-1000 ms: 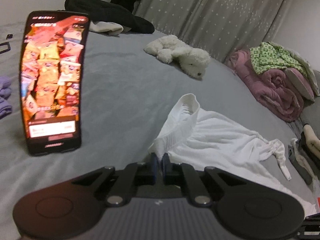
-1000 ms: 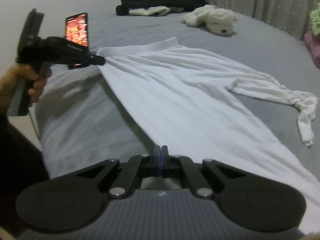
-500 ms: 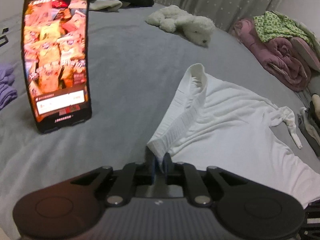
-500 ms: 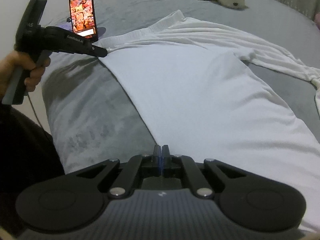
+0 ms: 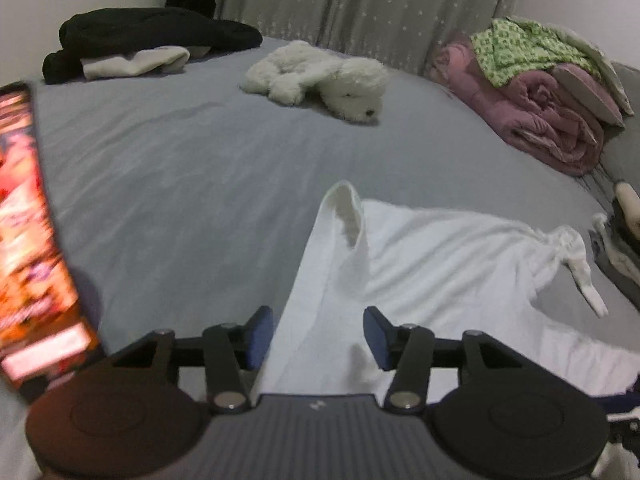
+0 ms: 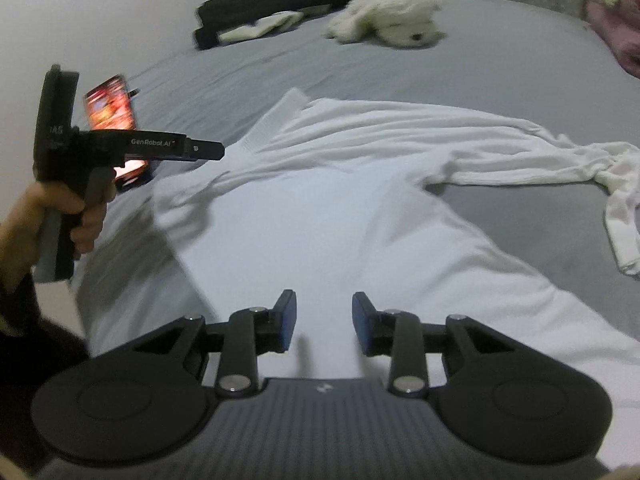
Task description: Fold clothes
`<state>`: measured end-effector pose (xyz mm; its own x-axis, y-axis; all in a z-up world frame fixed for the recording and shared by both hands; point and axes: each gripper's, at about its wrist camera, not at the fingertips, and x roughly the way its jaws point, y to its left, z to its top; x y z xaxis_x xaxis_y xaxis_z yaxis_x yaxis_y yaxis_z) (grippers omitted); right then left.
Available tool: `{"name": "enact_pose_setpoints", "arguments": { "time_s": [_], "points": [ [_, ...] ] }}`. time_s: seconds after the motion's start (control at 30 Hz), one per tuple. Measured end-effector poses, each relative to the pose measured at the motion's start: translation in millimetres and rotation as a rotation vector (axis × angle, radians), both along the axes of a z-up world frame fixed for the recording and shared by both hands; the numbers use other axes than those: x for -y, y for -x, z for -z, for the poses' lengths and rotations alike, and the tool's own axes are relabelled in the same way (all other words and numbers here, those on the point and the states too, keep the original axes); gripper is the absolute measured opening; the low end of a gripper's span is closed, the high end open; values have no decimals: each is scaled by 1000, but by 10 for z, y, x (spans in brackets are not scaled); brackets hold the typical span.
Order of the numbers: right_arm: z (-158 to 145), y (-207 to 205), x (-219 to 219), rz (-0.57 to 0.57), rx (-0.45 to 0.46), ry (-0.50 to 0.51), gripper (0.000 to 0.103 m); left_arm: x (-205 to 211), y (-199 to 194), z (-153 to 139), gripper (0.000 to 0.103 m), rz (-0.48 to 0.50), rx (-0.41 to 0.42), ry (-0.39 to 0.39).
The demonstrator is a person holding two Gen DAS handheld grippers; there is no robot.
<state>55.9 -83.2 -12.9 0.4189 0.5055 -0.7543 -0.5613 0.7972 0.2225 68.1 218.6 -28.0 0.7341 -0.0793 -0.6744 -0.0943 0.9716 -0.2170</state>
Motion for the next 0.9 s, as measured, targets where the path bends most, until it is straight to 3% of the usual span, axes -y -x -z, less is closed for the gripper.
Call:
{"name": "enact_pose_setpoints", "arguments": {
  "time_s": [0.33, 0.53, 0.67, 0.9],
  "points": [
    [98, -296, 137, 139, -2, 9, 35, 57, -562, 101, 57, 2, -34, 15],
    [42, -424, 265, 163, 8, -6, 35, -58, -756, 85, 55, -11, -40, 110],
    [-90, -685, 347, 201, 32, -15, 35, -73, -905, 2, 55, 7, -40, 109],
    [-265, -1287, 360, 247, 106, 8, 35, -124, -1024, 111, 51, -16, 1, 148]
  ]
}}
